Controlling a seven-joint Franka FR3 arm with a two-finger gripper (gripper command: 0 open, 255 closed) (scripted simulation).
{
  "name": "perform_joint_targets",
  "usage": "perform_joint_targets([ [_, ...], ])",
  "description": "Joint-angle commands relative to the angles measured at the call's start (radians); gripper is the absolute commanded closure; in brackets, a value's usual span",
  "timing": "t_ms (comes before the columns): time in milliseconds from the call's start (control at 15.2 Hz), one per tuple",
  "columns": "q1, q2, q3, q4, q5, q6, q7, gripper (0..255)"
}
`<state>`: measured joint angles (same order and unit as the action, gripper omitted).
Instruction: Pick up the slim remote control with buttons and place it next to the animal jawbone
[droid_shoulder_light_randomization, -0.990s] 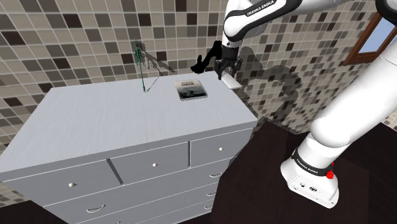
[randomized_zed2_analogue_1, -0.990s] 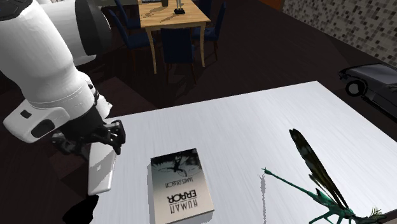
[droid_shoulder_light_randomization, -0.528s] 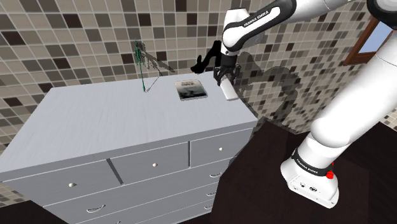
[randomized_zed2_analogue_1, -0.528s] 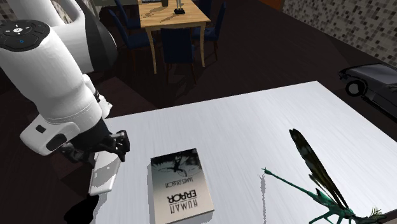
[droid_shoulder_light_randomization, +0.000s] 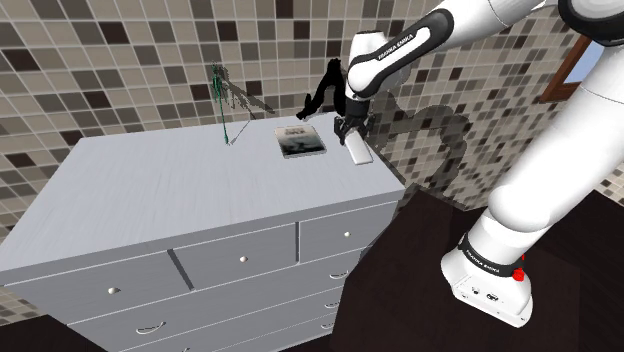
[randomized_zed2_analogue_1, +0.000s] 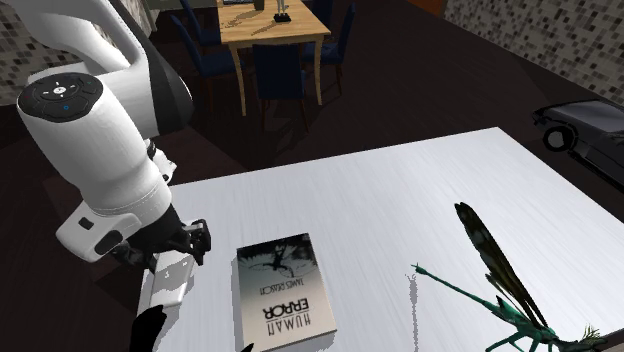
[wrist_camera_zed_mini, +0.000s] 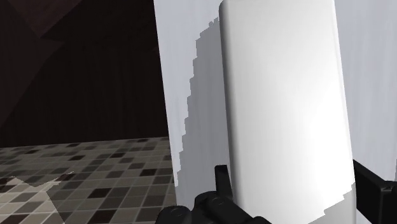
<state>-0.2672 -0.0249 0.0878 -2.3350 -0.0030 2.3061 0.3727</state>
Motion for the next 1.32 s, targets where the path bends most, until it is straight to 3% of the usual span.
perform_joint_targets([
  [0, -0.001, 0.009, -0.001, -0.003, -0.001, 0.006, 0.000, 255],
  [396, -0.001, 0.009, 0.000, -0.003, -0.001, 0.006, 0.000, 255],
  [462, -0.001, 0.009, -0.001, -0.002, -0.001, 0.006, -0.001, 0],
  [792, -0.001, 0.009, 0.000, -0.003, -0.001, 0.006, 0.000, 0],
  [1056, -0.001, -0.062, -0.001, 0.055, 0.007, -0.124, -0.006, 0],
  [1254, -0.001, -0.062, -0.001, 0.055, 0.007, -0.124, -0.006, 0],
])
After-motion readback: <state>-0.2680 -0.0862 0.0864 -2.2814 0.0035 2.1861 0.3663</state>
